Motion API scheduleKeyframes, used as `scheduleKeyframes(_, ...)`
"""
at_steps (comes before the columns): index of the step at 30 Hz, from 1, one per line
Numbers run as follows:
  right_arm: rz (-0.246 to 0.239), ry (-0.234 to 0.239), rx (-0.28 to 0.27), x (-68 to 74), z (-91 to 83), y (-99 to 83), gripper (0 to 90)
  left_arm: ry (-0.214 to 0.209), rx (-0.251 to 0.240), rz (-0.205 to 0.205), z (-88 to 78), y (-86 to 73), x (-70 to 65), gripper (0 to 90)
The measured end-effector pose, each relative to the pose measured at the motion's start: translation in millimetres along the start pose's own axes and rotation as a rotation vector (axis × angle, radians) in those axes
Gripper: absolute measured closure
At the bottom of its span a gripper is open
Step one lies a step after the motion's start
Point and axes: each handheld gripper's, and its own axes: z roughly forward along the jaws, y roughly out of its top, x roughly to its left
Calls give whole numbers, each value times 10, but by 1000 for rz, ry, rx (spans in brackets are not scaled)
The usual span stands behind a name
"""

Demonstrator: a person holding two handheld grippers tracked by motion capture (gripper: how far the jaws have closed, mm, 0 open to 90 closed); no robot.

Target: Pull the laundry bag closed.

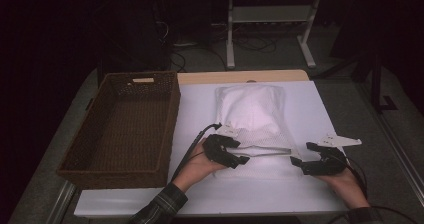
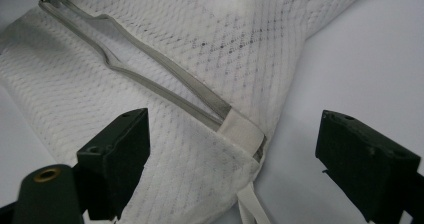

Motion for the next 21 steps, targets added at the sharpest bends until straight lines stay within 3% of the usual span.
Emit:
scheduleKeyframes(1, 0, 0, 0, 0, 0, 0, 137, 20, -11, -14, -95, -69, -7, 337)
scheduleKeyframes(3, -13, 12, 0, 9, 3, 16, 137, 23, -14, -21, -123, -96, -8, 301)
scheduleKeyframes(9, -36, 38, -3, 37, 22, 69, 138, 90, -31, -82, -286, -329, 6, 252)
scheduleKeyframes(15, -47, 49, -4, 46, 34, 91, 139, 114, -34, -104, -386, -456, -1, 199)
scheduleKeyframes(21, -74, 81, -8, 85, 52, 152, 138, 166, -39, -116, -473, -643, -71, 129)
